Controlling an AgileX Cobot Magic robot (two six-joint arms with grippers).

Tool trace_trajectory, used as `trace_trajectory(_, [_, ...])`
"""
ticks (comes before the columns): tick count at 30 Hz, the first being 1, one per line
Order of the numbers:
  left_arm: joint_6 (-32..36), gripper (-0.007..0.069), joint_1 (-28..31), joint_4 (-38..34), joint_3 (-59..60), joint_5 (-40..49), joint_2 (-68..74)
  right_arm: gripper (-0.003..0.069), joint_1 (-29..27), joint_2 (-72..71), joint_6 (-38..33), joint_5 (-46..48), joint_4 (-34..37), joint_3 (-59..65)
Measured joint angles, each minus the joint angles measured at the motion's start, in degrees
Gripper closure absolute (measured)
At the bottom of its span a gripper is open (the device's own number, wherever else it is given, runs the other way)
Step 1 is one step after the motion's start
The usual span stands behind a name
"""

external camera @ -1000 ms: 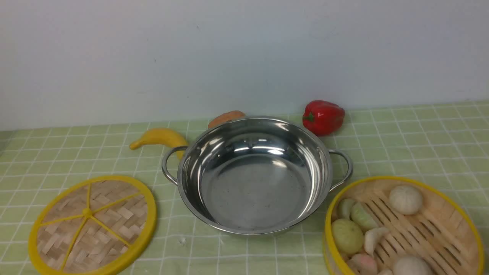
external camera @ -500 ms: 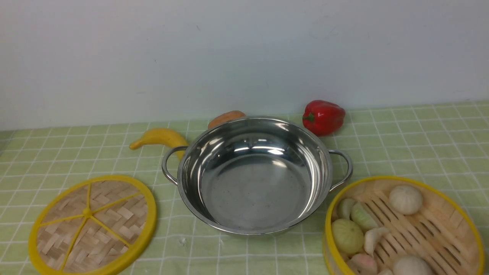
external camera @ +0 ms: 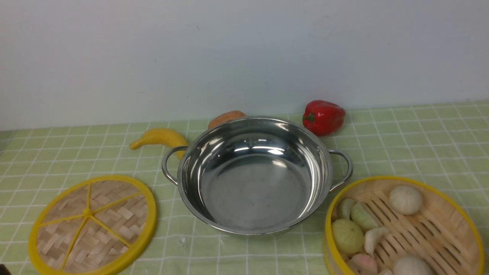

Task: Place the steamer in the pot on the green tablecloth, and put the lid on the steamer.
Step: 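Reach for and grasp the rim of the bamboo steamer holding the buns with the right gripper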

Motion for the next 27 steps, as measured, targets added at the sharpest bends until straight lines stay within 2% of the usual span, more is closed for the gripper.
trace_trajectory(2, [-5.77, 0.0382, 0.0, -10.58, 0.0, -6.05, 0.0, 0.0417, 0.0, 0.0, 4.47, -2.09, 7.91, 0.0])
trace_trajectory(4, [-10.08, 0.0382, 0.0, -18.43, 0.0, -10.3, 0.0, 0.0417, 0.0, 0.0, 5.99, -3.01, 12.07, 0.0])
trace_trajectory(7, [-12.97, 0.0382, 0.0, -26.31, 0.0, -15.33, 0.0, 0.0417, 0.0, 0.0, 6.83, -3.6, 15.23, 0.0])
trace_trajectory(12, [-13.54, 0.0382, 0.0, -30.12, 0.0, -21.51, 0.0, 0.0417, 0.0, 0.0, 7.28, -4.54, 16.47, 0.0])
trace_trajectory(17, [-13.48, 0.0382, 0.0, -30.79, 0.0, -26.35, 0.0, 0.0417, 0.0, 0.0, 7.58, -7.54, 17.36, 0.0])
trace_trajectory(20, [-15.96, 0.0382, 0.0, -31.17, 0.0, -32.88, 0.0, 0.0417, 0.0, 0.05, 9.95, -15.51, 21.12, 0.11])
trace_trajectory(23, [-21.44, 0.0382, 0.0, -31.23, -1.11, -46.75, -0.04, 0.0417, 0.0, 0.05, 13.82, -31.2, 22.43, -0.2])
trace_trajectory(24, [-22.33, 0.0382, 0.0, -31.28, -2.06, -50.64, -0.04, 0.0417, 0.0, 0.25, 13.98, -37.01, 22.08, -0.89])
trace_trajectory(25, [-22.48, 0.0382, 0.0, -31.28, -2.37, -51.58, -0.04, 0.0417, 0.0, 0.32, 13.92, -38.22, 21.95, -1.12])
trace_trajectory(27, [-21.72, 0.0382, 0.0, -31.35, -7.69, -59.44, -0.11, 0.0417, 0.0, 1.94, 10.33, -51.3, 19.56, -6.2])
